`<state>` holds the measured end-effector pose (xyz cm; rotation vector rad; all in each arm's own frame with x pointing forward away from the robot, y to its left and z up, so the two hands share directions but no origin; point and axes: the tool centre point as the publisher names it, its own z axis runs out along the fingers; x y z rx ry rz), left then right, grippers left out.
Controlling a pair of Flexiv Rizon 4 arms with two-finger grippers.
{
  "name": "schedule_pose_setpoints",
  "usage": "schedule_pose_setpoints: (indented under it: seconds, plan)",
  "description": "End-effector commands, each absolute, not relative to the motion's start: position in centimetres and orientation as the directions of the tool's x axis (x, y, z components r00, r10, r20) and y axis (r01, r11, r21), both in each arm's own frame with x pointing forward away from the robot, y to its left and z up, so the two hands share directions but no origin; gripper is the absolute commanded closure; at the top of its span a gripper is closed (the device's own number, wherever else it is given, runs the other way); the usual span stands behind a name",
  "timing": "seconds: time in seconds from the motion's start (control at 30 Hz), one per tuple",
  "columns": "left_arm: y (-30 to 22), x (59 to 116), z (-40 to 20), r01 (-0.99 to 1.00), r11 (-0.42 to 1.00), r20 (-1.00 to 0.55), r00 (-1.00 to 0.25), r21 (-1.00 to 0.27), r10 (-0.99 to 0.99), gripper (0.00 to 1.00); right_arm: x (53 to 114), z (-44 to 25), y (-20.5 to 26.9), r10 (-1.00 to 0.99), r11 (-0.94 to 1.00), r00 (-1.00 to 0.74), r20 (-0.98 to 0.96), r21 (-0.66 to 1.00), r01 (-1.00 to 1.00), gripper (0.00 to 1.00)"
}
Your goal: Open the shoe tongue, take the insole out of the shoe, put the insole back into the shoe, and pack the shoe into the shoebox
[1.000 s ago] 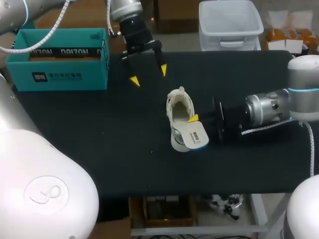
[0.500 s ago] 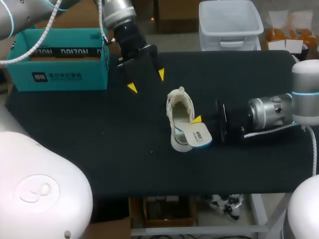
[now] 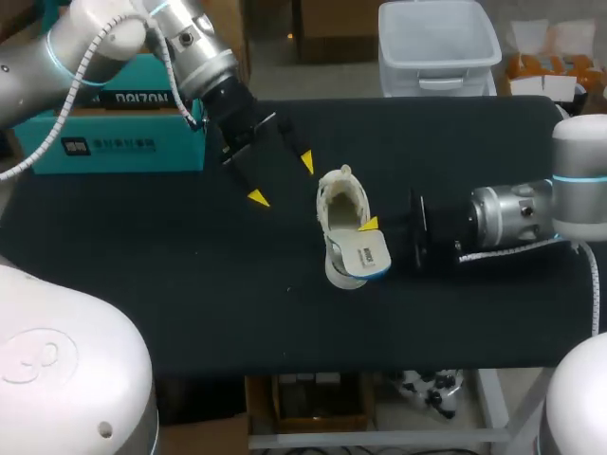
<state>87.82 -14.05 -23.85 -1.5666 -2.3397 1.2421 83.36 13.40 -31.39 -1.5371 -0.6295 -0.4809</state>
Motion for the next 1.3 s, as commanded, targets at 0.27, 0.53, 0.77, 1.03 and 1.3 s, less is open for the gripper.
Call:
schedule_pose_setpoints:
  seconds: [0.27,0.53,0.77,1.03,1.3]
  plan:
    - [-15.9,87.1,-27.3,0.718,0.121,-0.539,-0.612,-0.686,0.579,0.0,83.0,-31.5,13.6,0.075,-0.036,0.759,0.647,-0.759,0.65,1.0]
    - [-17.0,86.7,-28.8,0.701,0.083,-0.586,-0.649,-0.708,0.485,0.0,83.4,-31.6,14.0,0.066,-0.035,0.76,0.647,-0.759,0.65,1.0]
    - [-17.7,86.9,-29.4,0.657,0.111,-0.54,-0.694,-0.746,0.475,0.0,83.5,-31.4,14.1,0.065,-0.029,0.756,0.651,-0.756,0.653,1.0]
    - [-17.7,86.5,-29.4,0.67,0.124,-0.559,-0.695,-0.732,0.451,0.0,83.5,-31.4,14.1,0.067,-0.031,0.752,0.656,-0.751,0.659,1.0]
    - [-19.0,84.5,-31.1,0.66,0.064,-0.589,-0.707,-0.749,0.39,0.13,83.9,-31.5,14.3,0.067,-0.031,0.756,0.651,-0.756,0.654,1.0]
